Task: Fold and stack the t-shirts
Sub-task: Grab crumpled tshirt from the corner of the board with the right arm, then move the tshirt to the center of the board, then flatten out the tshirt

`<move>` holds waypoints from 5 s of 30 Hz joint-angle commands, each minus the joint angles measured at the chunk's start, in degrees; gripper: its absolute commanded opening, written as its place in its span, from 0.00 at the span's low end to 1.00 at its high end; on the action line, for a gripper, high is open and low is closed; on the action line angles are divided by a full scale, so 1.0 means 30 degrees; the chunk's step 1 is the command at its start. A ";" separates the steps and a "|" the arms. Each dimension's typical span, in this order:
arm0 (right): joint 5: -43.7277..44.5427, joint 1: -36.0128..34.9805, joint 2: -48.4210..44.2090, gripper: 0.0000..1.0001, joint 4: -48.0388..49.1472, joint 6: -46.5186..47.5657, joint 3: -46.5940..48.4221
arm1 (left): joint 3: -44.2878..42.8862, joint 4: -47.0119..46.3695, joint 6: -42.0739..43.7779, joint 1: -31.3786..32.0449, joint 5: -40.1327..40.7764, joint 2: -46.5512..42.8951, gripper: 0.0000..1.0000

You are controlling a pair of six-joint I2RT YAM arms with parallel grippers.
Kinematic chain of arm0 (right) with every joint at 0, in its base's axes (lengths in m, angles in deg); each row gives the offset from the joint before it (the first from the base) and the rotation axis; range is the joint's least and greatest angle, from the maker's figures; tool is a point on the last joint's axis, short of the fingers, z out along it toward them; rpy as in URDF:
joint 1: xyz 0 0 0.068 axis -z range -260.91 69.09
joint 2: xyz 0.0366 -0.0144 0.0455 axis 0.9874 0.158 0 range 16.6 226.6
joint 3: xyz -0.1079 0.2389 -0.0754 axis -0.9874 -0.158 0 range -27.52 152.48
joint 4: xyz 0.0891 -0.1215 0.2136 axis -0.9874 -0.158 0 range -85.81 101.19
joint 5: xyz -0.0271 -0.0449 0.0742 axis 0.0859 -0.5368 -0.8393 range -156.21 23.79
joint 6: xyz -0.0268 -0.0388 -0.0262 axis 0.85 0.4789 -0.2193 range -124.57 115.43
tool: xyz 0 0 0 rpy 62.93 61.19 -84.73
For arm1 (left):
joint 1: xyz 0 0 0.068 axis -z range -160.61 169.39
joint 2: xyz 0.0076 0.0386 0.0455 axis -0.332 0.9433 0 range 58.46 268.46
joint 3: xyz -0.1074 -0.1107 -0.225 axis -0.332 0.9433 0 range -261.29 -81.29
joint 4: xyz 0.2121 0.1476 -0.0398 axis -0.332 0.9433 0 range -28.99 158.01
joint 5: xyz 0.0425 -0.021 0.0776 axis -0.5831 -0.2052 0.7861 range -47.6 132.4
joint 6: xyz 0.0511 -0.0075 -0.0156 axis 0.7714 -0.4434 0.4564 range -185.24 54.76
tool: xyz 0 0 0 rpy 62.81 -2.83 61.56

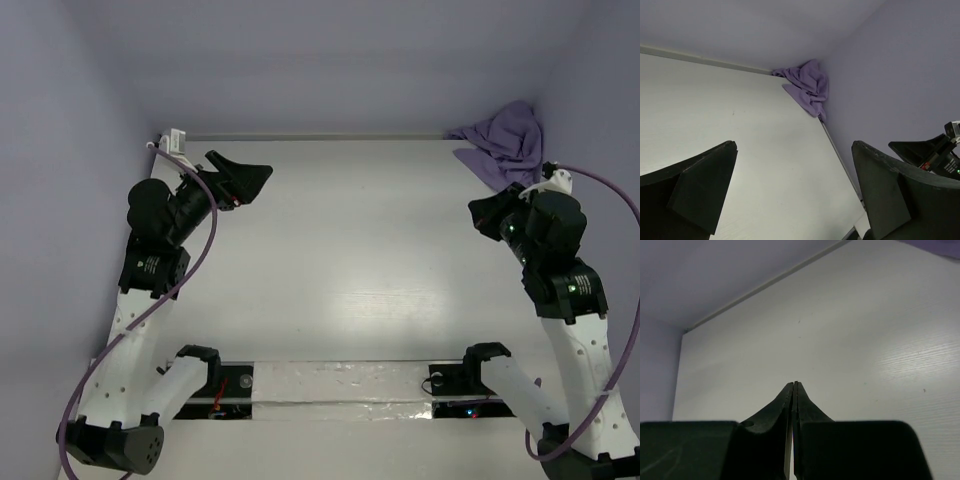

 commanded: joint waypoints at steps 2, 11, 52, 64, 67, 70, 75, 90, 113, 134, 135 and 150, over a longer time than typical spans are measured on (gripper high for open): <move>0.1594 0.0084 0.0272 0.11 -0.0848 -0.0193 0.1176 | -0.0886 -0.1191 -0.0007 0.0014 -0.0978 0.0458 0.99; 0.4316 0.0084 -0.0197 0.00 0.0028 -0.0601 -0.0865 | 0.1046 -0.2245 -0.0269 0.1274 -0.1331 -0.0391 0.99; 0.1744 0.9195 3.1443 0.15 0.7707 -0.9363 1.3508 | 0.2045 0.2235 0.2103 0.2153 0.0838 0.1336 0.45; -1.1329 0.5363 2.0884 0.00 1.2596 -0.3208 1.2453 | -0.0323 0.4197 0.1986 0.2153 0.4672 0.2420 0.45; -1.4913 0.4220 1.9466 0.00 1.2484 -0.3972 1.5424 | -0.0883 0.4580 0.1724 0.1452 0.6138 0.1866 0.45; -1.8865 0.4215 1.9403 0.00 1.3002 -0.6072 1.9993 | -0.1352 0.4814 0.1489 0.0690 0.6813 0.1367 0.45; -2.2074 0.4215 1.8795 0.00 1.6487 -0.9331 2.2451 | -0.1881 0.4932 0.1195 0.0512 0.7692 0.1044 0.45; -2.3194 0.6705 1.6735 0.00 3.0734 -1.2852 -0.3975 | 0.2771 0.4201 0.1545 0.0717 0.5853 0.2271 0.56; -1.7450 0.5798 1.1351 0.00 1.2951 -0.1922 -0.5002 | -0.1675 0.3321 0.5500 0.2416 1.0710 1.6741 0.64; -1.7069 0.5797 0.9530 0.00 1.1545 -0.0955 -0.8053 | -0.3728 0.4024 0.6175 0.2241 1.2351 1.9413 0.47; -1.7011 0.5797 0.9589 0.00 1.1486 -0.0955 -0.8081 | -0.3756 0.4024 0.6204 0.2241 1.2468 1.9587 0.47; -1.6805 0.5797 1.0408 0.00 1.2625 -0.2184 -0.7702 | -0.4018 0.4814 0.6263 0.2856 1.3874 2.0846 0.00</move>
